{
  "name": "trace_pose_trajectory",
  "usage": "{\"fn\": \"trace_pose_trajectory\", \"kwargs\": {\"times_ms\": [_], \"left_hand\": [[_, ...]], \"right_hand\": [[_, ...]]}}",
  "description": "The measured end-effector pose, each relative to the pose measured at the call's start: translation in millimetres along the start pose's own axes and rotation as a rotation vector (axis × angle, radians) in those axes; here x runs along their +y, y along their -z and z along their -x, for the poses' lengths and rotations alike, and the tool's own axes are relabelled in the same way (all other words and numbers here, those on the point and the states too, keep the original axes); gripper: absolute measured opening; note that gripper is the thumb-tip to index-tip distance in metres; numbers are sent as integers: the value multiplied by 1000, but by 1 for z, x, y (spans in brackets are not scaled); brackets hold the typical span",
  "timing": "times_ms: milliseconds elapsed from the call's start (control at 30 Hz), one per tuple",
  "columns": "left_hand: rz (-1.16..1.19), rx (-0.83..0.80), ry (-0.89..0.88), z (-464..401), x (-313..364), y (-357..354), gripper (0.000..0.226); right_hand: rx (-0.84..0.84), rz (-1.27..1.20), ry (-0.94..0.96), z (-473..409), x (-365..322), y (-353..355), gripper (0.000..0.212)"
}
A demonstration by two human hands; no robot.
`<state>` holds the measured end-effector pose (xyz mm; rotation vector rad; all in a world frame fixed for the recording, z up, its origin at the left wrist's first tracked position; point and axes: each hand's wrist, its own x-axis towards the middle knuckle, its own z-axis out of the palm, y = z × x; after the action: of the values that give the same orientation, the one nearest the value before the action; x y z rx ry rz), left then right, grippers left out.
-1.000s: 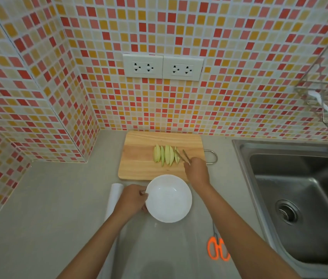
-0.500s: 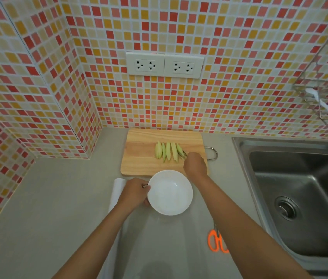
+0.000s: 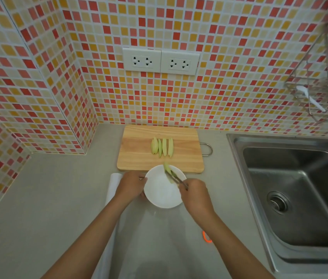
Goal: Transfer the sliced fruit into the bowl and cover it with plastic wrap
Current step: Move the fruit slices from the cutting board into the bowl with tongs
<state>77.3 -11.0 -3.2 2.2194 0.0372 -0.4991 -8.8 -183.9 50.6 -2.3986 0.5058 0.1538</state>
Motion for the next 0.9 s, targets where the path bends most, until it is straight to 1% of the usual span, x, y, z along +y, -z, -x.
{"fn": "trace_pose_trajectory", "kwargs": {"times_ms": [200, 267, 333, 400, 467, 567, 667, 833, 900], "left_hand": [[-25, 2, -7, 0, 0, 0, 28], [-23, -3, -8, 0, 0, 0, 28], [-20, -6, -20, 0, 0, -1, 28], [-33, -9, -33, 0, -1, 0, 28], [-36, -6, -34, 0, -2, 0, 28], [-34, 1, -34, 0, -2, -1, 28], [-40, 3, -44, 2, -1, -2, 28], [-58, -1, -40, 2, -1, -3, 27], [-60, 0, -43, 3, 0, -3, 27]], "right_hand": [[-66, 136, -47, 15, 4, -10, 39], [-57, 175, -24, 12, 2, -9, 36], [-26, 129, 9, 6, -1, -4, 31], [26, 18, 11, -10, -8, 4, 36], [83, -26, -10, -37, -18, 11, 33], [102, 42, -47, -78, -30, 10, 18], [69, 118, -54, -102, -32, 0, 13], [53, 160, -67, -116, -32, -10, 16], [53, 177, -67, -119, -33, -12, 25]]}}
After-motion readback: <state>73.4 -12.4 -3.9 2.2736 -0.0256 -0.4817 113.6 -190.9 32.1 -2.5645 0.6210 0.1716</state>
